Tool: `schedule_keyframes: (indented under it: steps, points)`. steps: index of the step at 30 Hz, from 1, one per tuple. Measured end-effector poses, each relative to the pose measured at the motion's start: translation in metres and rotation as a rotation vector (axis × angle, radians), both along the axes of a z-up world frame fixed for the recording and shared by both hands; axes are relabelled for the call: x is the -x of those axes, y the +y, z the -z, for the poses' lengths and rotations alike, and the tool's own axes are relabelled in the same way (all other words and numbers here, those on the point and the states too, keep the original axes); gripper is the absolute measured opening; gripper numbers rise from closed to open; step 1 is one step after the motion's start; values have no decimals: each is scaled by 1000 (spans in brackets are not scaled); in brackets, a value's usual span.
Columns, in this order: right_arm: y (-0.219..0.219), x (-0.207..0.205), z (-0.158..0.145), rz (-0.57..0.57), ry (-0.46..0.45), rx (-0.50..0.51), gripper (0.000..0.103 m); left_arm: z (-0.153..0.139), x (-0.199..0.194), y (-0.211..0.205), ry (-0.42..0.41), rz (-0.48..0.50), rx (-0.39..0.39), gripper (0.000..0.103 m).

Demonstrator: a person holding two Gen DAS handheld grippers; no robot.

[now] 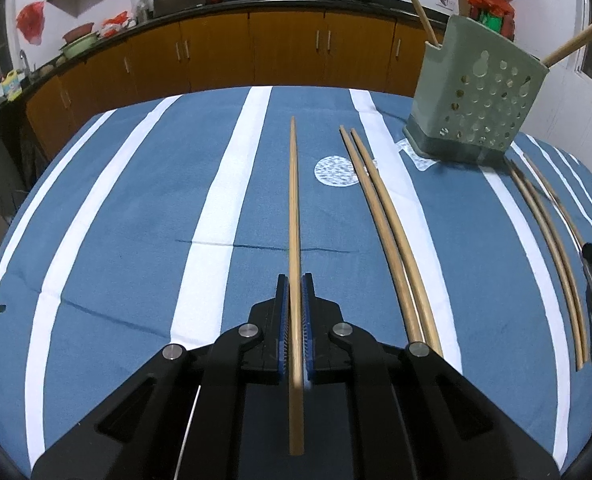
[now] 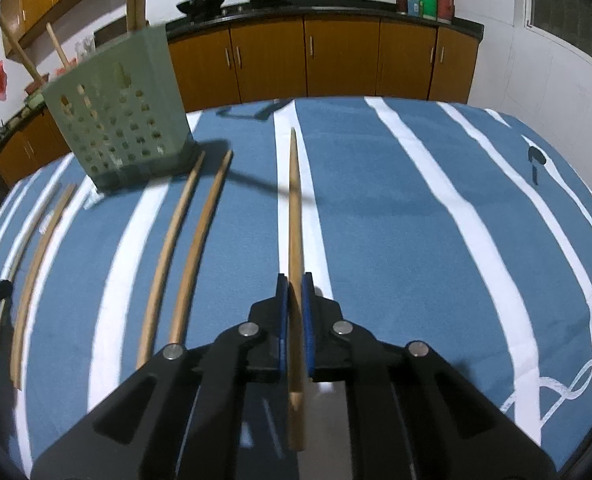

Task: Organize utensils

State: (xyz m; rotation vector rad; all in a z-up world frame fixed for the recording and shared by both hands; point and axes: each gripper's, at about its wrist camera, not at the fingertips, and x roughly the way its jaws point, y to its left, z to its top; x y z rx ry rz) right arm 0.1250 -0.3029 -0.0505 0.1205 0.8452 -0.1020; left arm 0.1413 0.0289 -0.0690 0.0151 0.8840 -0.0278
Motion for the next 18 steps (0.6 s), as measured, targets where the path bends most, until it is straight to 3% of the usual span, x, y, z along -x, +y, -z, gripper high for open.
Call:
schedule_keyframes:
  steps: [10,18]
  points:
    - [-7,10,-63,27,-200,5,8,-63,6,12,-188,-10,94,7]
    - [-8,13,-87,27,-272,-5,8,-98,5,20,-292,-17,164,7]
